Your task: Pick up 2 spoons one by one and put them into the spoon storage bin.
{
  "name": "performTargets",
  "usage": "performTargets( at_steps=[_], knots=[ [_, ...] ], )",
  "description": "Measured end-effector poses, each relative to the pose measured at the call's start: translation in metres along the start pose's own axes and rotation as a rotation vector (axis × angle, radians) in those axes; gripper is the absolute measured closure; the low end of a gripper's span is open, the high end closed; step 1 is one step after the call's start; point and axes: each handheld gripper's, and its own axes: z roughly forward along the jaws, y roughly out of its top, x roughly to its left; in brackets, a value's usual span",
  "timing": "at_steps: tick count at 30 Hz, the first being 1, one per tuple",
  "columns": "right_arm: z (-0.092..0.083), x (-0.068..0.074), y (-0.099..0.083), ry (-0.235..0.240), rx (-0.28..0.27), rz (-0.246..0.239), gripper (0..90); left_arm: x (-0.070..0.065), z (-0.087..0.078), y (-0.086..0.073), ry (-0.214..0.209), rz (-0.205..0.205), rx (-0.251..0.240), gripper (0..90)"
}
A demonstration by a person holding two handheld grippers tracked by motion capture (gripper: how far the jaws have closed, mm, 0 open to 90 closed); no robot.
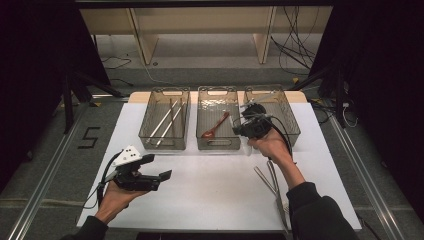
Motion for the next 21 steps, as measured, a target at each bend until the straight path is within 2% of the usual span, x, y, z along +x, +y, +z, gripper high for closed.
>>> performTargets(
  at_steps=[9, 21],
  knots=[
    [0.014, -0.010, 0.024, -0.040, -0.015, 0.020, 86.2, 0.000, 0.000, 0.000, 0.001, 0.005, -0.005, 12.9],
    [0.029, -0.019, 0.045, -0.082, -0.025, 0.036, 86.2, 0.001, -0.001, 0.001, 0.003, 0.005, -0.009, 12.8]
  ],
)
